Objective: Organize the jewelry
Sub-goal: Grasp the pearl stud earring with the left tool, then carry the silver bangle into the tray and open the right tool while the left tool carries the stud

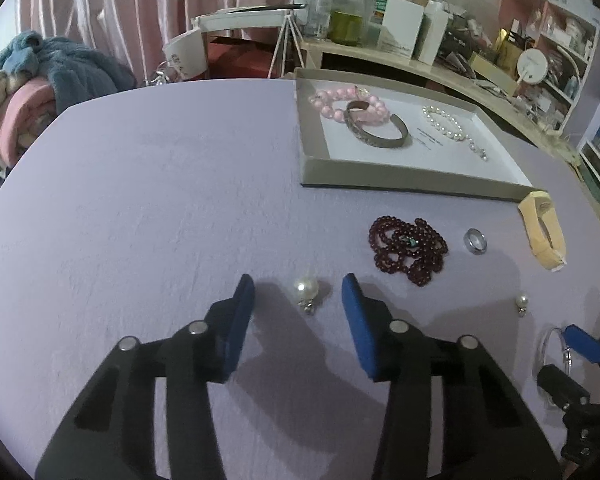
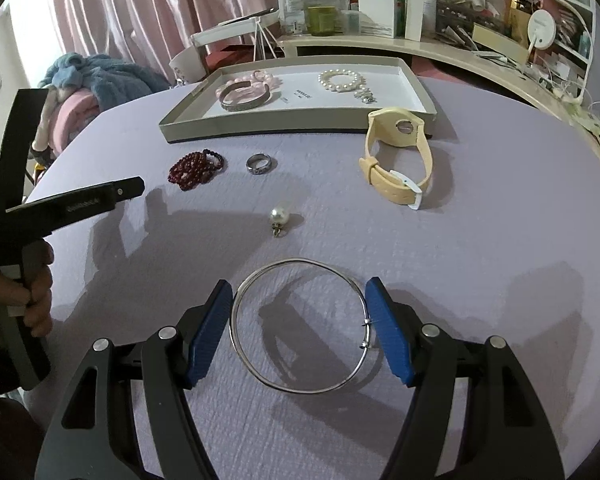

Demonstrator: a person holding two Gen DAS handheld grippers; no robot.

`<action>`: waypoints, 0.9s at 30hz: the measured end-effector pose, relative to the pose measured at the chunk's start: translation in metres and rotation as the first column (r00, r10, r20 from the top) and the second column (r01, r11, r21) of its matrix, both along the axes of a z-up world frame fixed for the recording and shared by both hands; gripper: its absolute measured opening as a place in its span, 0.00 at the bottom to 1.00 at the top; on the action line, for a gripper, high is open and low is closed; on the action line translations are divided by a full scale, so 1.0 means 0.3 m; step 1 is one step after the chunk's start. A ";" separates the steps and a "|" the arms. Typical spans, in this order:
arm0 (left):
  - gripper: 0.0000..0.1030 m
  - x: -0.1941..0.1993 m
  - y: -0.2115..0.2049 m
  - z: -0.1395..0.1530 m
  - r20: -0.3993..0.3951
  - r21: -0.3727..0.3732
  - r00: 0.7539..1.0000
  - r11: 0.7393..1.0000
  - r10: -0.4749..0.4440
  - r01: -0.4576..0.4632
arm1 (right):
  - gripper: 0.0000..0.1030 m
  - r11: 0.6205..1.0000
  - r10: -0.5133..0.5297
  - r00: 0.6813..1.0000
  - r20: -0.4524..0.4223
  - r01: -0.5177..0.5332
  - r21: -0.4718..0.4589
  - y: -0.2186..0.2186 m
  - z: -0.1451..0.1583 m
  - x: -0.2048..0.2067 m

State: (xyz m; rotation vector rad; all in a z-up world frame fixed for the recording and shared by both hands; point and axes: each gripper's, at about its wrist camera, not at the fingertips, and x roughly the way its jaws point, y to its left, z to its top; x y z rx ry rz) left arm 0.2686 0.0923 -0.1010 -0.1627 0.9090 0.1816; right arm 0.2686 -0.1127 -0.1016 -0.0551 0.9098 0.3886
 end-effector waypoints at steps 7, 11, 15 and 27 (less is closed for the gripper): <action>0.13 0.009 -0.011 0.004 0.006 0.020 1.000 0.999 -0.025 0.025 | 0.68 1.000 -0.011 1.000 0.000 0.011 0.020 -0.006 0.012 0.004; 0.13 -0.016 -0.001 0.046 0.042 0.004 0.999 1.000 -0.026 0.026 | 0.68 0.999 -0.010 1.000 0.017 0.010 0.042 -0.007 0.039 0.001; 0.13 -0.049 0.022 0.135 0.110 -0.015 0.994 1.000 -0.018 0.019 | 0.68 0.997 -0.010 0.999 0.043 0.007 0.071 -0.009 0.079 0.006; 0.13 -0.084 0.013 0.290 0.224 -0.043 0.974 0.998 -0.027 0.038 | 0.68 0.991 -0.009 0.993 0.118 -0.007 0.134 -0.007 0.188 0.053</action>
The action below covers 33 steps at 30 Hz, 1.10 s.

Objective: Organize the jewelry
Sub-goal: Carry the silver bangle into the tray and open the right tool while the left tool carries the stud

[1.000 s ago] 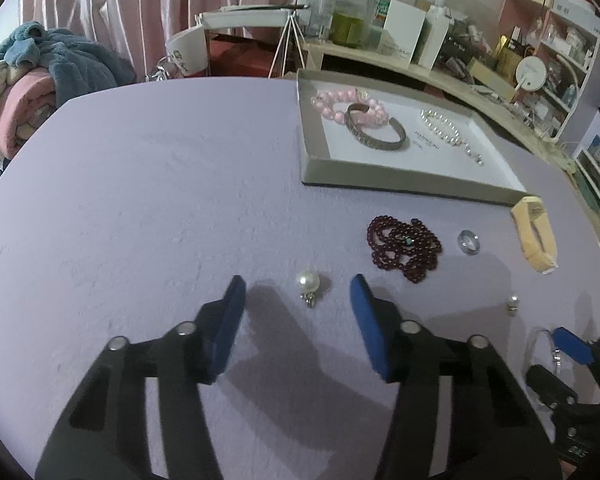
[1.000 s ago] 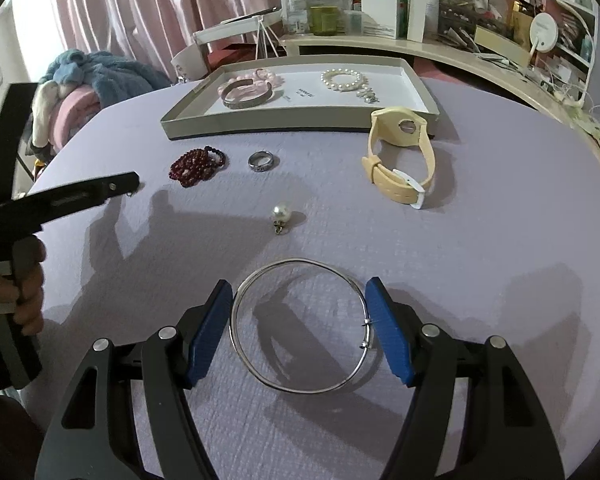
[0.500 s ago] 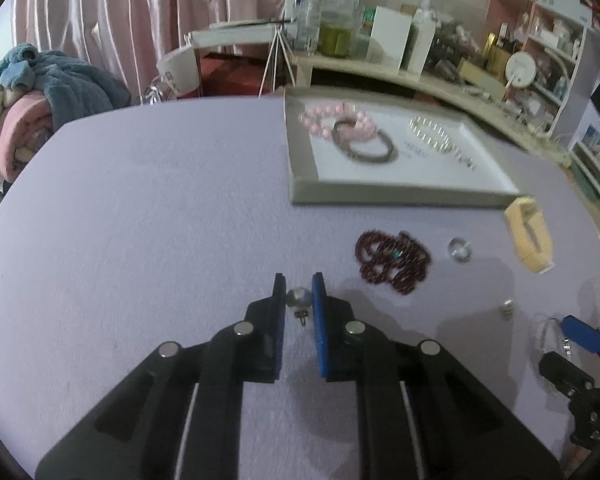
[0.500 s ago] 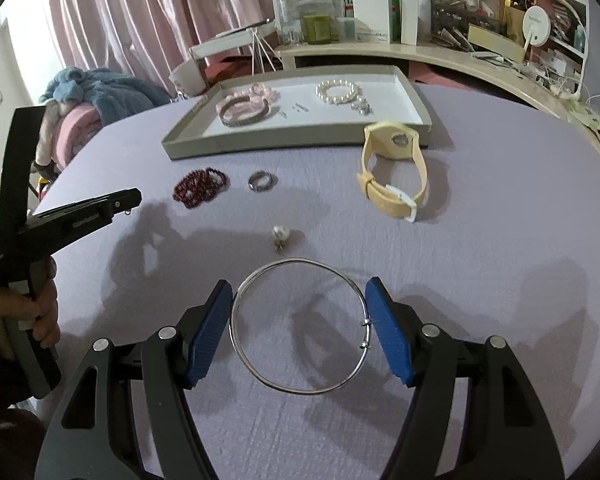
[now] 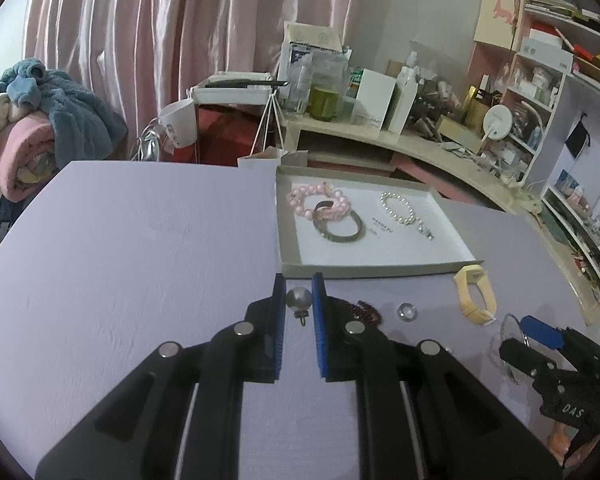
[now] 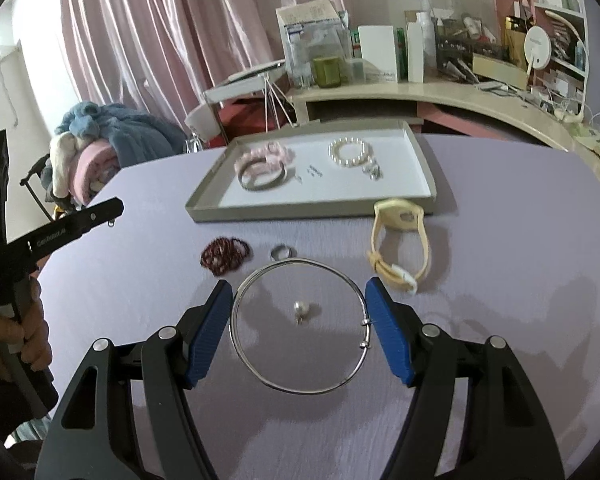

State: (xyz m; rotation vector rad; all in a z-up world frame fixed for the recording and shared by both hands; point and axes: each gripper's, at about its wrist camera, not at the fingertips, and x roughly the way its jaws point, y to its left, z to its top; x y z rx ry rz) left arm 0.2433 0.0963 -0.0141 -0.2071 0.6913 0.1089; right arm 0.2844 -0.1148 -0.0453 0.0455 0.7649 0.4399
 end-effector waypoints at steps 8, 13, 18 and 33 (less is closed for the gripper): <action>0.13 0.018 -0.009 0.026 0.014 -0.010 1.000 1.000 -0.009 0.009 | 0.68 1.000 -0.005 0.999 0.047 0.005 0.007 -0.003 0.047 0.053; 0.13 0.049 -0.004 0.062 0.039 -0.007 0.999 1.000 -0.013 0.013 | 0.68 1.000 -0.022 0.995 0.098 0.021 0.011 -0.006 0.104 0.140; 0.13 0.105 0.003 0.110 0.072 -0.002 0.997 1.000 -0.021 0.021 | 0.68 0.999 -0.035 0.990 0.137 0.036 -0.005 0.009 0.150 0.270; 0.13 0.332 -0.015 0.146 0.095 0.017 0.992 0.997 -0.078 0.077 | 0.68 0.996 -0.061 0.998 -0.026 0.059 -0.073 0.098 -0.034 0.605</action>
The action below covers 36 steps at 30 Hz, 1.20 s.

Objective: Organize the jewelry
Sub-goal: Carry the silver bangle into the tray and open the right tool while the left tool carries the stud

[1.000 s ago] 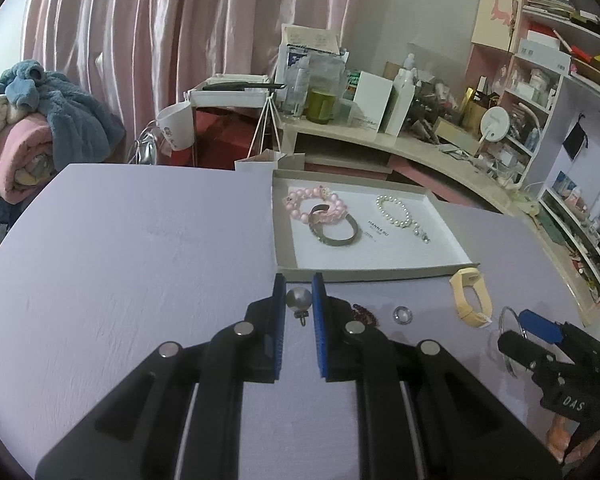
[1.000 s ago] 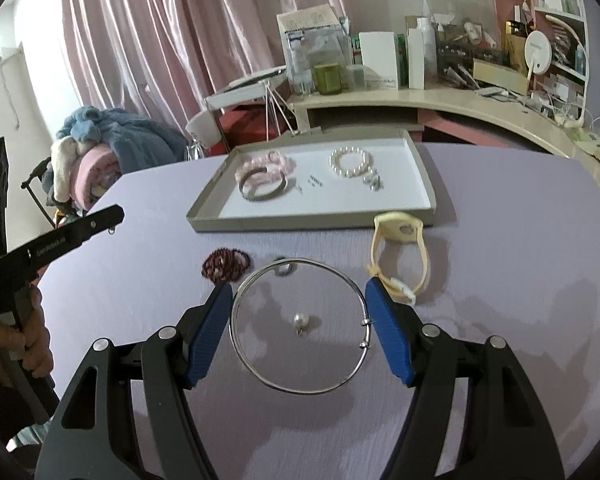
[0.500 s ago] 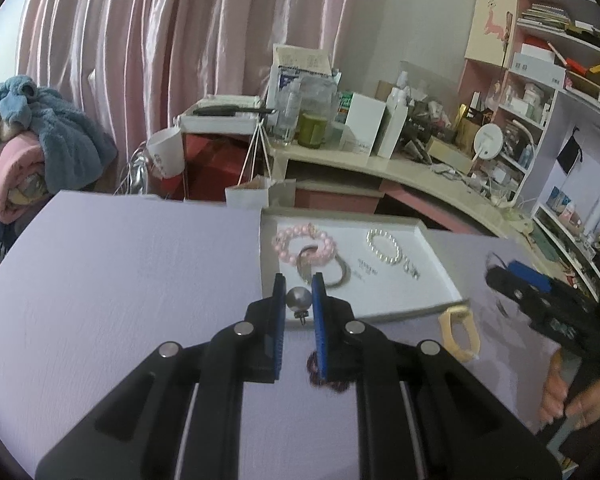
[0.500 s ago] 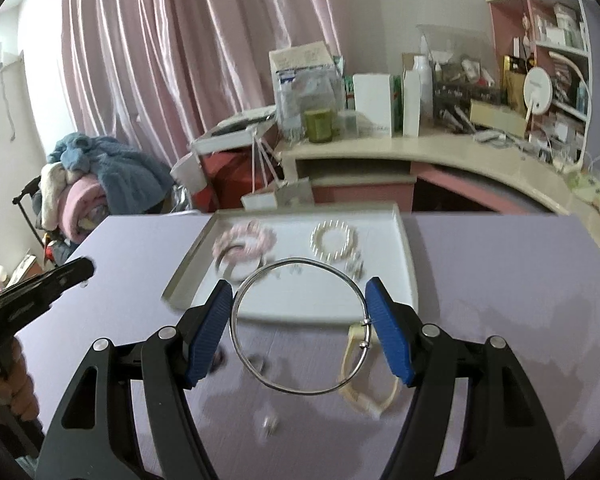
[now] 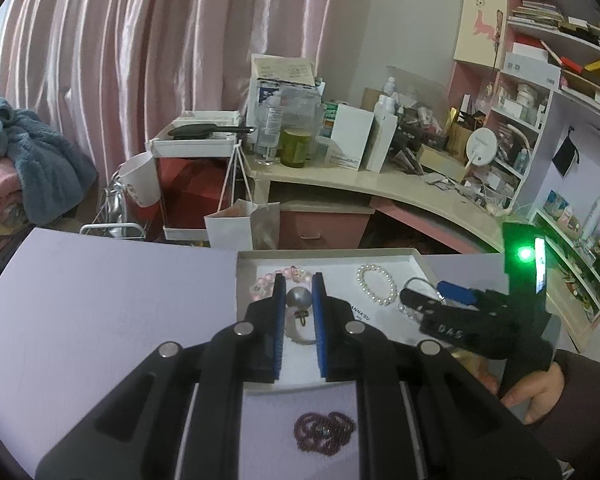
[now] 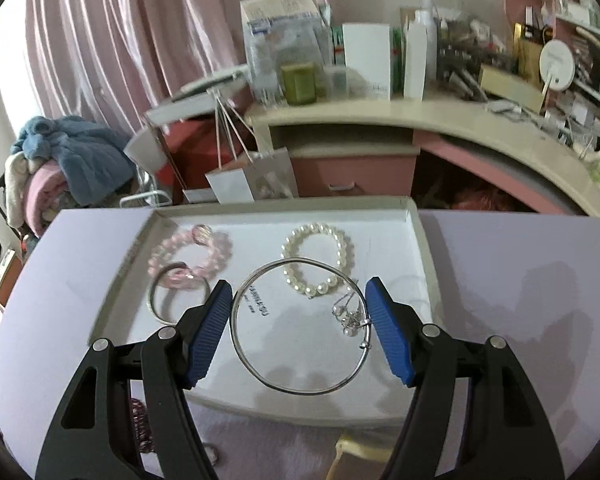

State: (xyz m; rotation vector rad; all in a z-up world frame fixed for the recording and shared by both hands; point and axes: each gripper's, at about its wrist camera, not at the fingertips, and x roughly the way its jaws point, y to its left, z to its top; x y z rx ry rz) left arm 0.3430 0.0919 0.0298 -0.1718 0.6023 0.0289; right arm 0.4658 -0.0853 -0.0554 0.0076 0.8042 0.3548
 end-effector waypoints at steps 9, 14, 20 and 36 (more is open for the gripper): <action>0.13 0.097 -0.041 -0.042 -0.030 -0.002 0.998 0.999 -0.046 0.046 | 0.69 1.000 -0.011 0.999 -0.044 0.011 0.011 -0.012 -0.046 0.043; 0.13 0.121 -0.059 -0.054 -0.039 0.001 0.997 0.998 -0.064 0.064 | 0.75 1.000 -0.002 0.999 -0.043 0.003 0.030 -0.027 -0.037 0.025; 0.13 0.152 -0.076 -0.072 -0.054 -0.011 0.995 0.997 -0.079 0.078 | 0.75 0.997 -0.029 1.000 -0.011 0.030 0.072 -0.099 0.004 -0.034; 0.13 0.395 -0.240 -0.277 -0.204 -0.031 0.961 0.982 -0.189 0.186 | 0.75 0.986 -0.118 0.993 -0.020 0.120 0.115 -0.224 0.009 -0.153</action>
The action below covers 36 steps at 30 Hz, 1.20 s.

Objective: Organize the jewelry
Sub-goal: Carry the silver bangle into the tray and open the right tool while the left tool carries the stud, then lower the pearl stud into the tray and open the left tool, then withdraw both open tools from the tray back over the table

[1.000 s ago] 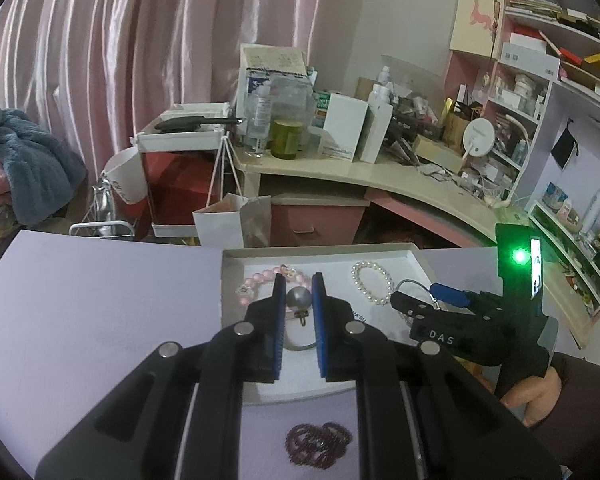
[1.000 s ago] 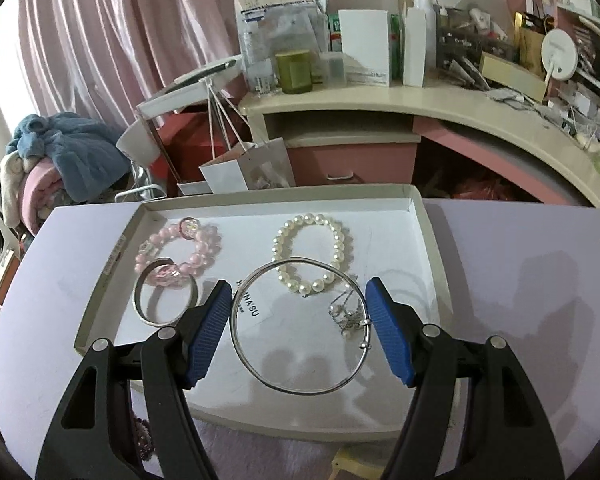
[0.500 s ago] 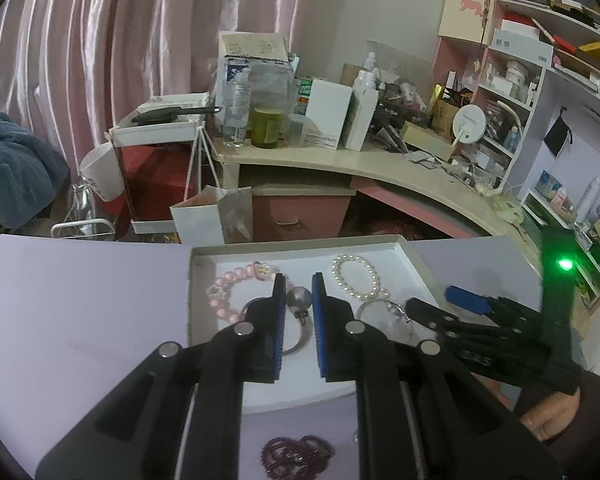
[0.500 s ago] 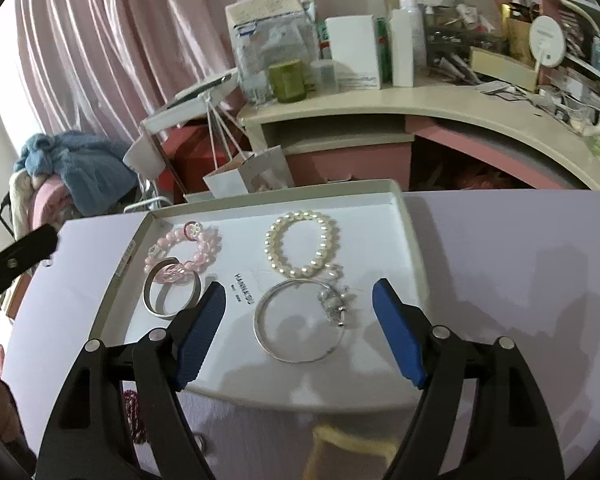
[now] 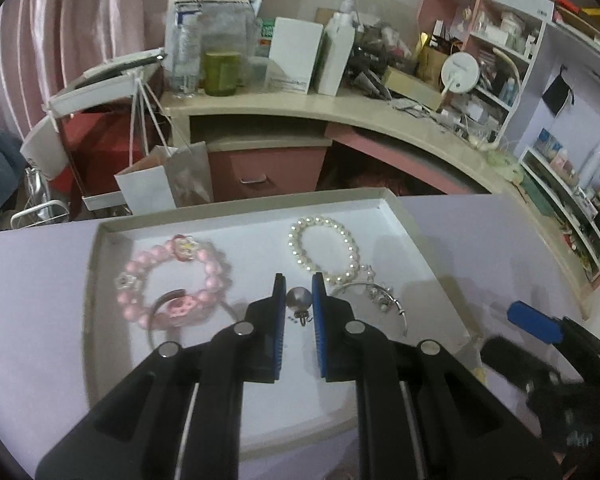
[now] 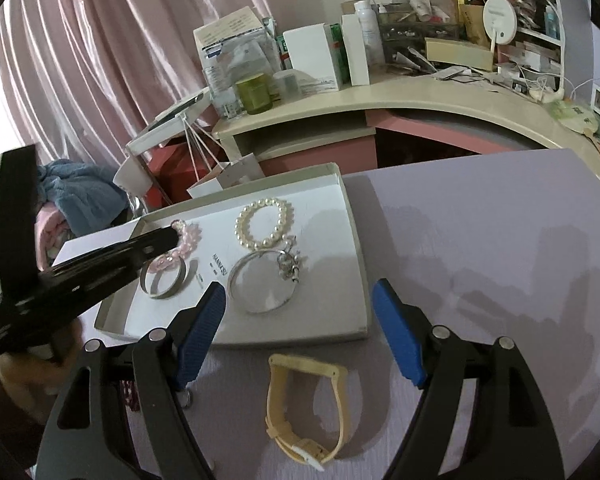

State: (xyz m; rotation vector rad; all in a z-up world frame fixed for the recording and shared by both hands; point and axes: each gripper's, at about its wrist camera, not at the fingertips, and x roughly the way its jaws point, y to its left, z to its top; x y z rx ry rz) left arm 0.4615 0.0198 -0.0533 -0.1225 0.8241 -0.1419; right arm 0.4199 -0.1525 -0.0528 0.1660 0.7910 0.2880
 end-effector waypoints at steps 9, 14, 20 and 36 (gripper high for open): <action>0.40 -0.010 0.003 0.018 0.026 -0.001 1.000 1.000 0.002 -0.002 | 0.75 1.000 0.001 1.000 0.020 -0.001 -0.011 0.004 0.012 -0.042; 0.58 -0.119 0.082 0.079 0.076 -0.026 0.995 0.997 0.068 -0.066 | 0.75 1.000 0.011 0.999 0.039 -0.010 -0.012 0.011 0.032 -0.102; 0.72 -0.346 0.197 0.147 0.142 -0.013 0.971 0.981 0.193 -0.193 | 0.75 0.999 0.051 0.997 0.062 -0.050 -0.019 0.042 0.057 -0.195; 0.84 -0.892 0.362 0.074 0.116 -0.005 0.879 0.885 0.462 -0.465 | 0.64 0.978 0.169 0.985 0.027 -0.164 -0.127 0.173 -0.030 -0.412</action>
